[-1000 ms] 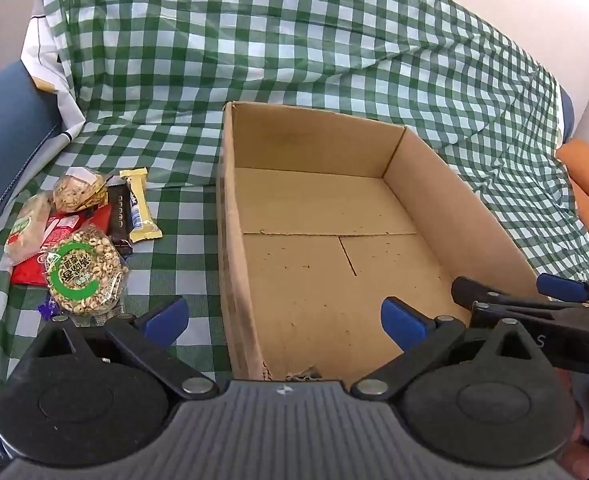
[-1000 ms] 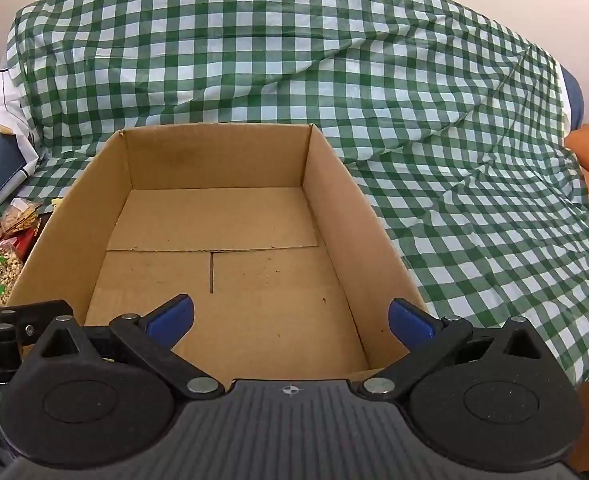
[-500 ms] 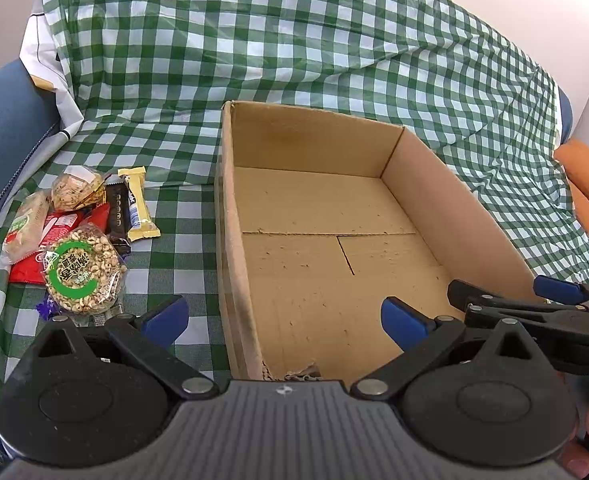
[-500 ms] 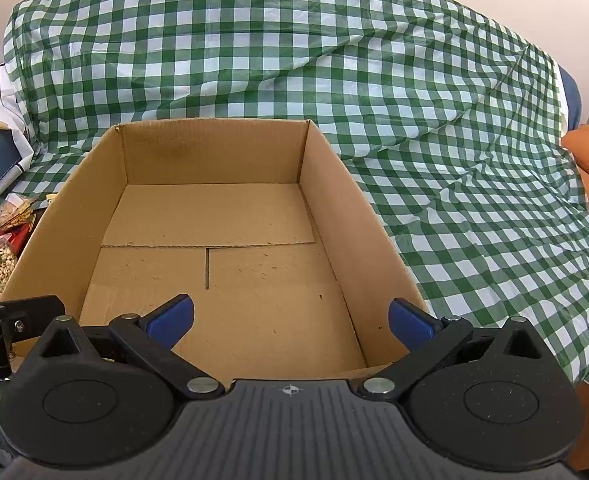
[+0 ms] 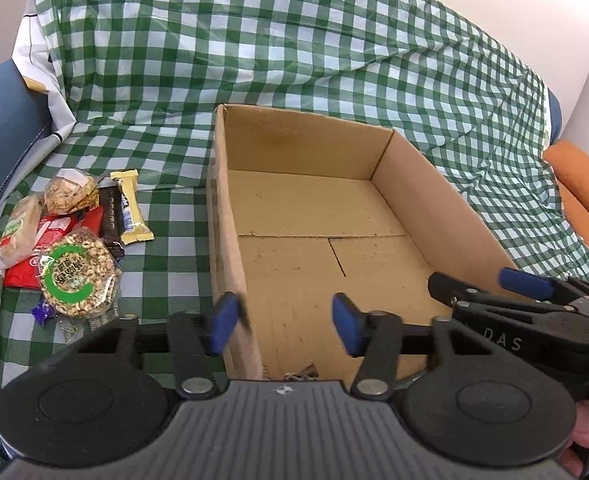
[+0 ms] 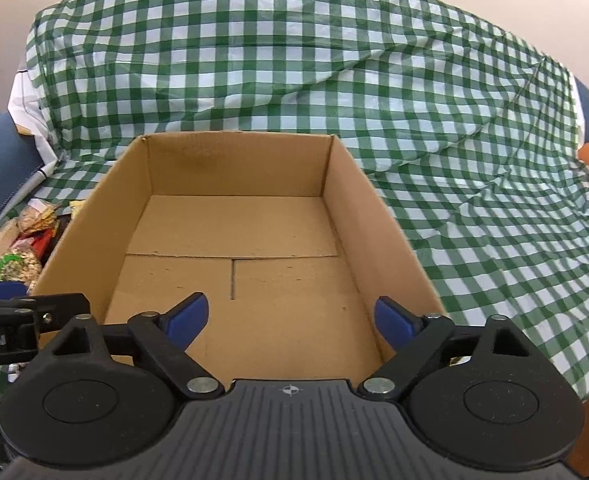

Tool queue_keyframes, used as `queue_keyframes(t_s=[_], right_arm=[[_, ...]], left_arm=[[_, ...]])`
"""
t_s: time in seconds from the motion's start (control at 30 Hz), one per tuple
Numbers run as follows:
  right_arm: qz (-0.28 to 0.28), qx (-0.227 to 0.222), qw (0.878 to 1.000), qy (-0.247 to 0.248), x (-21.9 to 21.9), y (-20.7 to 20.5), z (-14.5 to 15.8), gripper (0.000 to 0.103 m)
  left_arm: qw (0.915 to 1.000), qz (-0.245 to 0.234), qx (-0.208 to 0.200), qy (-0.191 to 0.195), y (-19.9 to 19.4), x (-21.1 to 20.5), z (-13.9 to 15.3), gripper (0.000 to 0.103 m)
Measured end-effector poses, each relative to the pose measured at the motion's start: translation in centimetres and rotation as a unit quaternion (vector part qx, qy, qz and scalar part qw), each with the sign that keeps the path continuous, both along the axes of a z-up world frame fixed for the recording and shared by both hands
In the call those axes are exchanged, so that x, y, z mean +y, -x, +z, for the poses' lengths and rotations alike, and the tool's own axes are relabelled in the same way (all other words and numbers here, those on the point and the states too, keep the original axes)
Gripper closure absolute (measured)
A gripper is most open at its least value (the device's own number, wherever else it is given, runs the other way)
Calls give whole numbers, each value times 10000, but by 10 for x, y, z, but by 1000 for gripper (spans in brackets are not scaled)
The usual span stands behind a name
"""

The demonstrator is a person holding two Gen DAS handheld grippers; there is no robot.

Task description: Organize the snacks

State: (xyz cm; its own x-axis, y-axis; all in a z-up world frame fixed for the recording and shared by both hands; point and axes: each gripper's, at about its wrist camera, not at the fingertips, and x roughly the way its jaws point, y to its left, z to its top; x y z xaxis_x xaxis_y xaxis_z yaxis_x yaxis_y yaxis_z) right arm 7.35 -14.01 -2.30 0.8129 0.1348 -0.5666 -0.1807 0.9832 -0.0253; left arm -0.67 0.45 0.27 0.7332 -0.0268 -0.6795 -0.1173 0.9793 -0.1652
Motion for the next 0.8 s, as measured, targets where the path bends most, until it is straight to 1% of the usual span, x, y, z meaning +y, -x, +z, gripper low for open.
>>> queue_keyframes(t_s=[0.03, 0.07, 0.1, 0.13, 0.17, 0.2, 0.23, 0.3, 0.33, 0.4, 0.43, 0.47, 0.53, 0.57, 0.6, 0.63, 0.67, 0.7, 0.73, 0.8], right_arm=[[40, 7, 10000, -69, 0, 1, 0, 22], [89, 49, 9998, -165, 0, 2, 0, 31], [129, -8, 9998, -129, 2, 3, 0, 36], [177, -33, 9997, -166, 5, 4, 1, 38], [224, -112, 9995, -186, 8, 5, 2, 41], [276, -161, 9992, -219, 11, 6, 3, 42], [343, -216, 9989, -215, 15, 8, 5, 42], [517, -375, 9977, -223, 25, 13, 9, 42], [581, -418, 9974, -113, 30, 14, 9, 42], [787, -574, 9952, -133, 41, 19, 12, 42], [867, -632, 9941, -151, 46, 21, 13, 42], [917, -695, 9932, -153, 51, 23, 14, 42], [1006, -724, 9921, -177, 63, 26, 16, 42], [1036, -777, 9914, -177, 70, 28, 17, 44], [1092, -811, 9906, -134, 76, 30, 18, 49], [1193, -820, 9894, -100, 84, 32, 18, 51], [1310, -825, 9879, -67, 92, 34, 18, 51], [1414, -883, 9860, 46, 104, 33, 15, 52], [1564, -894, 9836, 87, 114, 36, 14, 52], [1820, -918, 9789, 122, 130, 43, 14, 52]], left_arm=[[10000, 2, 28, 63, 0, 5, 0, 61], [9998, 11, 89, 201, 0, 13, 1, 73], [9990, 23, 169, 412, -1, 21, 1, 83], [9975, 16, 194, 683, -2, 32, 3, 86], [9952, -14, 121, 969, -3, 42, 6, 87], [9935, -32, 137, 1131, -5, 54, 12, 87], [9930, -56, 145, 1170, -9, 65, 20, 87], [9941, -148, 67, 1071, -19, 88, 37, 87], [9952, -134, 37, 967, -24, 100, 45, 87], [9962, -17, 6, 871, -34, 131, 53, 87], [9958, 23, 48, 911, -40, 146, 52, 87], [9949, 61, -14, 1009, -44, 166, 47, 87], [9923, 241, -51, 1211, -46, 199, 32, 87], [9910, 415, 88, 1270, -47, 214, 20, 87], [9866, 695, 403, 1421, -47, 230, 5, 87], [9776, 1083, 835, 1599, -48, 245, -7, 88], [9681, 1433, 918, 1841, -44, 259, -13, 87], [9620, 1625, 940, 1983, -44, 267, -15, 88], [9577, 1774, 969, 2048, -44, 273, -17, 87], [9546, 2008, 1018, 1952, -48, 279, -18, 85]])
